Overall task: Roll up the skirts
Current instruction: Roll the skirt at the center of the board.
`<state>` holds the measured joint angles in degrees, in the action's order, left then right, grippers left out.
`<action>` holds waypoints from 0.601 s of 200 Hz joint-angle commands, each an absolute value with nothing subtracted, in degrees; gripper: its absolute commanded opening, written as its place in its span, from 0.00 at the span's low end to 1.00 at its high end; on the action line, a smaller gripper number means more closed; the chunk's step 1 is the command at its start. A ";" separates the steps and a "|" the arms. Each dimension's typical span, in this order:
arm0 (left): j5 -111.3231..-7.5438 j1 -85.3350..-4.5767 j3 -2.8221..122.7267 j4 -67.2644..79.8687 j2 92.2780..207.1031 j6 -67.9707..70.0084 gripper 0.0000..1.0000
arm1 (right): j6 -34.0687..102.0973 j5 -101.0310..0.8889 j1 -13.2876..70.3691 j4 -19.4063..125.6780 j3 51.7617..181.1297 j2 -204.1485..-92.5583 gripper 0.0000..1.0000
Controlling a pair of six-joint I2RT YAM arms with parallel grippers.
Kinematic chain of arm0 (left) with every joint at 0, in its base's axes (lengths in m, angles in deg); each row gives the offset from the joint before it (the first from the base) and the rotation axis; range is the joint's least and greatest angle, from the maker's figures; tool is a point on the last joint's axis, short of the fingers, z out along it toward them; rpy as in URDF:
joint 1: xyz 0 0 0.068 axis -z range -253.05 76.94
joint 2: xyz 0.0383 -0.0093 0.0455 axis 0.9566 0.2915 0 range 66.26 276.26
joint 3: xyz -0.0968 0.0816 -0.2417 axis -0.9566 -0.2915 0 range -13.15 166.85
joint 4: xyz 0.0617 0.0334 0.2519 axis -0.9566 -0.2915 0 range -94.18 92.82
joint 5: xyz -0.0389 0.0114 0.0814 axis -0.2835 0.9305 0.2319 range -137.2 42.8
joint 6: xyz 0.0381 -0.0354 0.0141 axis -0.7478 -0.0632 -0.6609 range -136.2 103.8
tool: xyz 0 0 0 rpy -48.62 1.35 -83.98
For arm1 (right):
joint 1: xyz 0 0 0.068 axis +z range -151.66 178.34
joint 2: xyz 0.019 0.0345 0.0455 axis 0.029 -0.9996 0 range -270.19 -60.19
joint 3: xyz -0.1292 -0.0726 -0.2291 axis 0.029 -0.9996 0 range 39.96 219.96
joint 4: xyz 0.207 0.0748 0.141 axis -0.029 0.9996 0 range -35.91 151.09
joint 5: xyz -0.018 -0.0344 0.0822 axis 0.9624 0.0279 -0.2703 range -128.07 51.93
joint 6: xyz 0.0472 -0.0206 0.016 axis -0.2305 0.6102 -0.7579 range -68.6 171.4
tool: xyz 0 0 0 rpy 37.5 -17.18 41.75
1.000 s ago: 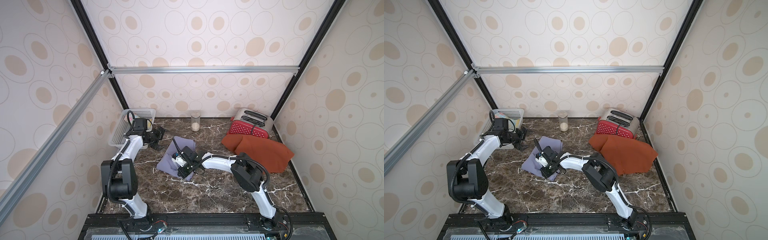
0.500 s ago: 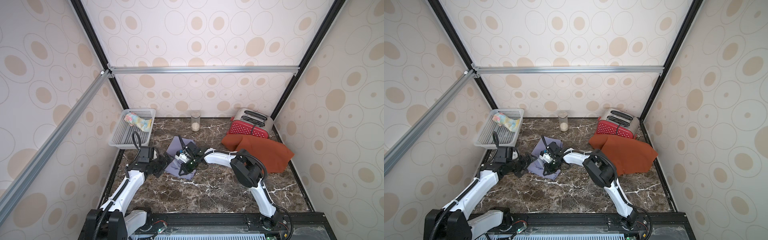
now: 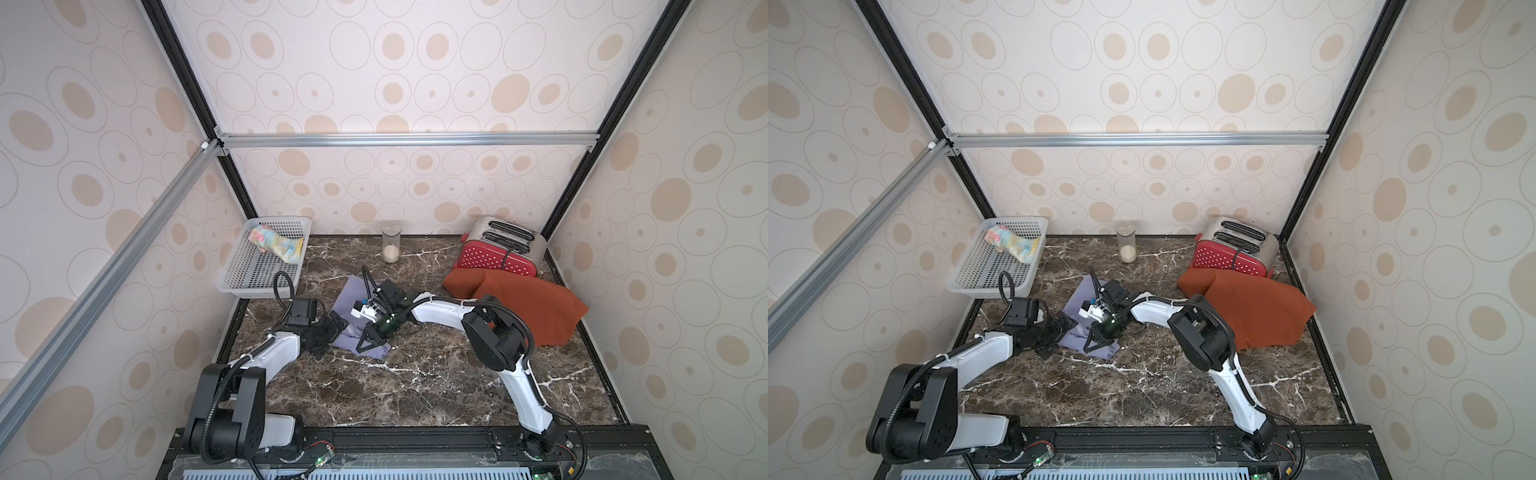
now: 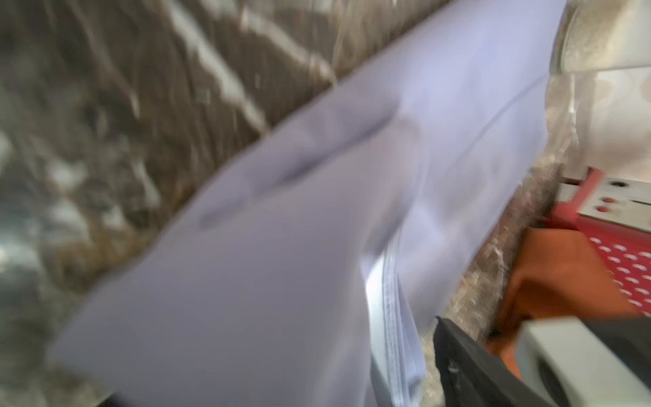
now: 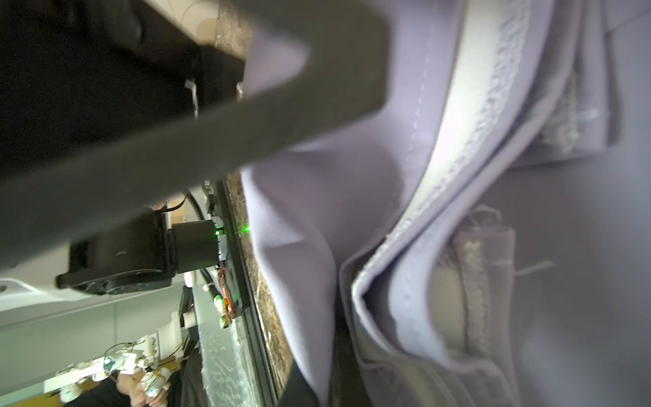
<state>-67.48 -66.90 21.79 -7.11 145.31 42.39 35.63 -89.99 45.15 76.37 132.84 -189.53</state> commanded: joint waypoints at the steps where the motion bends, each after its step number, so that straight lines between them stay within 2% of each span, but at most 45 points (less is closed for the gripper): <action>1: -57.81 -64.79 27.12 -11.31 148.90 40.56 0.86 | 36.29 -95.22 45.01 76.43 132.80 -190.53 0.00; 9: -54.80 -63.32 29.56 -14.36 150.30 40.15 0.79 | 35.87 -95.95 45.00 75.40 132.24 -190.53 0.00; 46: -46.77 -61.61 40.24 -28.68 157.42 36.81 0.28 | 31.03 -97.92 43.61 68.97 128.73 -190.27 0.00; 56: -44.32 -61.62 44.91 -35.40 159.86 34.20 0.19 | 28.31 -99.11 42.95 66.42 127.80 -190.59 0.00; 77: -42.73 -61.62 53.42 -44.44 164.62 27.50 0.06 | 23.49 -97.84 41.86 63.33 126.05 -190.64 0.00; 93: -42.52 -61.51 58.61 -49.67 168.00 21.99 0.00 | 17.42 -95.84 40.93 59.34 123.73 -190.31 0.00; 120: -37.48 -60.53 67.45 -59.64 173.97 14.85 0.00 | 8.93 -87.96 40.17 52.18 117.31 -187.59 0.00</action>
<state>-48.20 -59.93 60.17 -44.97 170.60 25.23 18.78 -94.82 41.25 53.60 123.42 -189.16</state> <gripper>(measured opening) 0.076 0.056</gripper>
